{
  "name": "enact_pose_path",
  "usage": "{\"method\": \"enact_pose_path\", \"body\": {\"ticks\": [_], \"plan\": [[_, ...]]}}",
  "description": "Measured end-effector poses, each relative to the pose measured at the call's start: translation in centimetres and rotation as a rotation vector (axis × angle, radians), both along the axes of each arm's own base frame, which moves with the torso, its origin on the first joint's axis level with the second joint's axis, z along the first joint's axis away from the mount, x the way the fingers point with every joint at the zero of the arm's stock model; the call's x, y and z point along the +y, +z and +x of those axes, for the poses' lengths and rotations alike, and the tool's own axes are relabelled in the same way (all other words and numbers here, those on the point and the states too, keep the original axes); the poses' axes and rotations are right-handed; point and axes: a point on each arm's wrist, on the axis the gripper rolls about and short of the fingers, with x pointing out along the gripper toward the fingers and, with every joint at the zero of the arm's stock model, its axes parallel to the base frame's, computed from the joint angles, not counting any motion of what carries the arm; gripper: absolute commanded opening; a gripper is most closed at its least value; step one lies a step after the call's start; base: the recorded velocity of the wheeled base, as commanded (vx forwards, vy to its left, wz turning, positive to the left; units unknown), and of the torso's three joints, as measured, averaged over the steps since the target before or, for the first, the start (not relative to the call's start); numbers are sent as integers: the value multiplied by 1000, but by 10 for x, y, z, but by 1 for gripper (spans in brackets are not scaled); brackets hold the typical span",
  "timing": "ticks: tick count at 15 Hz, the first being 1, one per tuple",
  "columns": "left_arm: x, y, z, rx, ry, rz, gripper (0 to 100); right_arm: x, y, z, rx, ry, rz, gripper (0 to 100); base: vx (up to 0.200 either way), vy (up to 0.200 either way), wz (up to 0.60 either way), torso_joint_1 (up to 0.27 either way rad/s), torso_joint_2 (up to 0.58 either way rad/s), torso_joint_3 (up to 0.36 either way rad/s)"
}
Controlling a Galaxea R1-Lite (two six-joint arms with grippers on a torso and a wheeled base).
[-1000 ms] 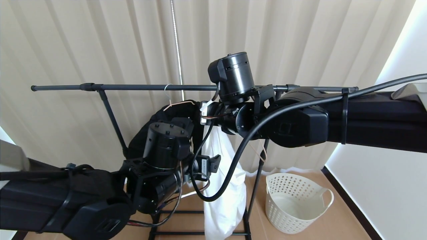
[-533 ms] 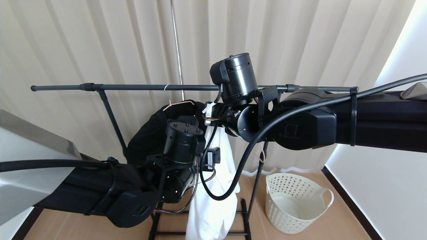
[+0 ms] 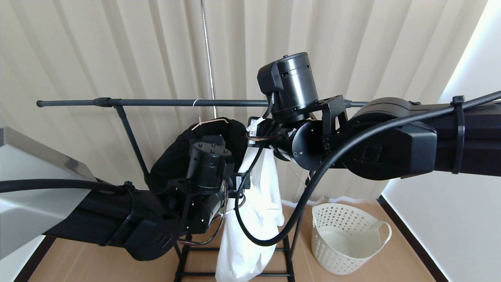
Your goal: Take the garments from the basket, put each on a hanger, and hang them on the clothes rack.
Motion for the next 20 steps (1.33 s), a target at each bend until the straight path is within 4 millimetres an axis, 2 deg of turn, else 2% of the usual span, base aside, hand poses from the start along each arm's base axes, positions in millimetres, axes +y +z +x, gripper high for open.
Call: {"method": "enact_pose_path", "body": {"ticks": [6, 11, 13, 20], "plan": [[-15, 6, 9, -38, -25, 6, 100, 8, 10, -24, -15, 51, 11, 0, 0, 0, 0, 0, 0, 0], [-16, -12, 0, 8, -37, 54, 100, 0, 19, -23, -30, 37, 31, 0, 0, 0, 0, 0, 0, 0], [-15, -19, -13, 36, -59, 79, 100, -6, 24, -18, -39, 19, 42, 0, 0, 0, 0, 0, 0, 0], [-10, -42, -79, 136, -184, 173, 100, -26, 39, 2, -88, -51, 88, 0, 0, 0, 0, 0, 0, 0]]}}
